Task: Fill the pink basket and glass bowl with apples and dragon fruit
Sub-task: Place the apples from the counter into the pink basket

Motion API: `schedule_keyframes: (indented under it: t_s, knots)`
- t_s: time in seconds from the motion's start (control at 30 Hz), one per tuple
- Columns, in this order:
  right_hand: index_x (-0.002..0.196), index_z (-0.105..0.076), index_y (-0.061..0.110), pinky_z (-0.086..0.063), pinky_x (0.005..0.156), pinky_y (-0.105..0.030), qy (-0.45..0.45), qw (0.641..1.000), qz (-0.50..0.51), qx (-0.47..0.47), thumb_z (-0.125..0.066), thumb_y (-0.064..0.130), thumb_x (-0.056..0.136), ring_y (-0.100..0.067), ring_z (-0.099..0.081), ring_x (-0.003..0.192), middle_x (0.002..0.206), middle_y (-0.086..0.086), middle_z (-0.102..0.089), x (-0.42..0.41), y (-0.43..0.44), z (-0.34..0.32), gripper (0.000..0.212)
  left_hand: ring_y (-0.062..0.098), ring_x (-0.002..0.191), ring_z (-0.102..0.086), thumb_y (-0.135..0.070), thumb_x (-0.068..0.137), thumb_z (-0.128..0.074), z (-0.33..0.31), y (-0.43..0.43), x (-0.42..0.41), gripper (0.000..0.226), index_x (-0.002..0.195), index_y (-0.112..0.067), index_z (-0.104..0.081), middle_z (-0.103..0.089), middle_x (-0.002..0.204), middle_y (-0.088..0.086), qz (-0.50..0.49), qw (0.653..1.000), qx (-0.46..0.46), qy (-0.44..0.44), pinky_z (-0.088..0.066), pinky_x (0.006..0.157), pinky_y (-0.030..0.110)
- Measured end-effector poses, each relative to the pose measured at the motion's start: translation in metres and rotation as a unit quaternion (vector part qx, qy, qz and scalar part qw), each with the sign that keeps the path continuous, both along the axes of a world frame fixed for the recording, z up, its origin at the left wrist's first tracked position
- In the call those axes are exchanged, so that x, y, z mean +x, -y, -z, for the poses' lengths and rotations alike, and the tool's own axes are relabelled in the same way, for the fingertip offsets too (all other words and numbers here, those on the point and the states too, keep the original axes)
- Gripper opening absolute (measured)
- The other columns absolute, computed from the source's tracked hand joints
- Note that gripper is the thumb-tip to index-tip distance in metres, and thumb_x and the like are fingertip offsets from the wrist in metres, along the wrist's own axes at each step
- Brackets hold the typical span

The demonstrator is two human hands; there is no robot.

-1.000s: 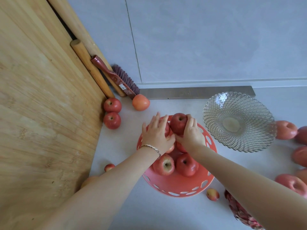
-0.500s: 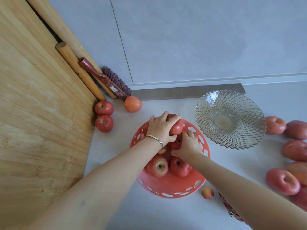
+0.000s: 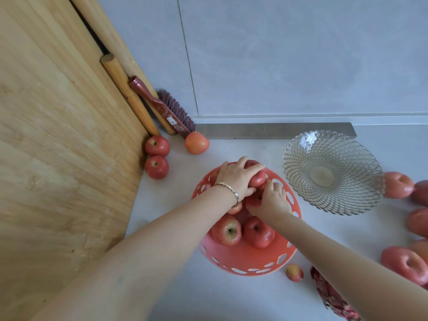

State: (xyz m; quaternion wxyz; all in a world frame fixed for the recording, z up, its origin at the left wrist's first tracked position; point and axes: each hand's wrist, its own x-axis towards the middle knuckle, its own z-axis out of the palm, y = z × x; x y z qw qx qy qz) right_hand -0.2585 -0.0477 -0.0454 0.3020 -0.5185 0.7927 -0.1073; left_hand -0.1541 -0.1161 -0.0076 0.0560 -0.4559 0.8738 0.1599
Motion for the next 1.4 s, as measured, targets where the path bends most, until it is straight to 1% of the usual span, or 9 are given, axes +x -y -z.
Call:
schedule_keyframes:
  t_s: [0.2,0.3,0.4,0.63,0.77,0.93,1.1,1.23,1.4]
  knots:
    - [0.136,-0.03,0.009,-0.028,0.1,-0.041,0.003,0.982,-0.058,-0.182,-0.067,0.024,0.071,-0.032,-0.03,0.12,0.129,-0.015,-0.036,0.019,-0.008,-0.049,0.075,0.03,0.121,-0.049,-0.01,0.079,-0.057,-0.02,-0.028,0.084,0.049,0.128,-0.012,-0.049,-0.051,0.132,0.014,-0.18,0.952,-0.061,-0.24,-0.039,0.101,0.04]
    - [0.125,-0.046,0.012,-0.027,0.1,-0.035,0.043,0.968,-0.161,-0.188,-0.062,0.028,0.074,-0.03,-0.034,0.117,0.123,-0.012,-0.043,0.039,-0.011,-0.063,0.056,0.031,0.121,-0.047,-0.024,0.08,-0.057,-0.01,-0.048,0.146,0.057,0.133,-0.016,-0.038,-0.043,0.135,0.012,-0.28,0.96,0.006,-0.007,-0.042,0.098,0.041]
    - [0.12,-0.054,0.019,-0.029,0.098,-0.032,0.05,0.958,-0.25,-0.134,-0.061,0.022,0.077,-0.028,-0.037,0.114,0.121,-0.008,-0.046,0.059,-0.014,-0.059,0.043,0.031,0.131,-0.033,-0.037,0.077,-0.058,0.009,-0.071,0.193,0.077,0.141,-0.018,-0.018,-0.024,0.143,0.013,-0.299,0.902,0.186,0.252,-0.035,0.106,0.036]
    - [0.113,-0.06,0.024,-0.012,0.084,-0.014,0.042,0.941,-0.309,-0.131,-0.062,0.023,0.079,-0.02,-0.036,0.12,0.123,0.002,-0.051,0.084,-0.026,-0.033,0.034,0.032,0.124,-0.033,-0.031,0.075,-0.065,0.037,-0.109,0.225,0.079,0.139,-0.023,-0.019,-0.031,0.137,0.007,-0.313,0.882,0.188,0.299,-0.045,0.095,0.036]
    - [0.111,-0.062,0.019,-0.032,0.096,-0.027,0.088,0.943,-0.266,-0.18,-0.065,0.012,0.074,-0.024,-0.042,0.115,0.118,0.0,-0.055,0.079,-0.03,-0.044,0.038,0.022,0.093,-0.058,-0.04,0.054,-0.066,0.013,-0.098,0.214,0.06,0.109,-0.02,-0.049,-0.059,0.103,0.001,-0.438,0.876,0.177,0.093,-0.05,0.073,0.029]
    - [0.136,-0.035,0.028,-0.024,0.091,-0.014,0.133,0.906,-0.36,-0.18,-0.079,0.029,0.064,-0.013,-0.038,0.119,0.129,0.001,-0.042,0.083,-0.041,-0.069,0.084,0.022,0.062,-0.064,-0.055,0.045,-0.067,-0.045,-0.083,0.166,0.05,0.085,-0.025,-0.058,-0.064,0.079,0.004,-0.479,0.773,0.292,-0.297,-0.049,0.051,0.028]
    - [0.127,-0.032,0.039,-0.037,0.086,-0.016,0.16,0.909,-0.331,-0.198,-0.086,0.03,0.049,0.003,-0.038,0.107,0.125,0.011,-0.04,0.071,-0.054,-0.075,0.095,0.004,0.059,-0.066,-0.055,0.056,-0.056,-0.061,-0.1,0.11,0.049,0.098,-0.029,-0.057,-0.066,0.084,-0.005,-0.342,0.823,0.323,-0.319,-0.048,0.042,0.019]
    - [0.12,-0.043,0.035,-0.046,0.09,-0.027,0.165,0.947,-0.215,-0.171,-0.085,0.031,0.048,-0.003,-0.049,0.102,0.114,0.009,-0.046,0.046,-0.067,-0.053,0.083,0.013,0.071,-0.067,-0.053,0.077,-0.055,-0.046,-0.106,0.108,0.025,0.09,-0.032,-0.057,-0.063,0.09,-0.006,-0.337,0.794,0.372,-0.341,-0.053,0.06,0.025]
    - [0.108,-0.044,0.038,-0.032,0.077,0.004,0.24,0.958,-0.058,-0.147,-0.084,0.027,0.051,0.02,-0.039,0.098,0.113,0.004,-0.037,0.041,-0.065,-0.022,0.071,0.0,0.072,-0.054,-0.027,0.081,-0.061,-0.018,-0.112,0.118,0.014,0.095,-0.027,-0.059,-0.059,0.086,-0.014,-0.353,0.889,0.13,-0.262,-0.034,0.061,-0.002]
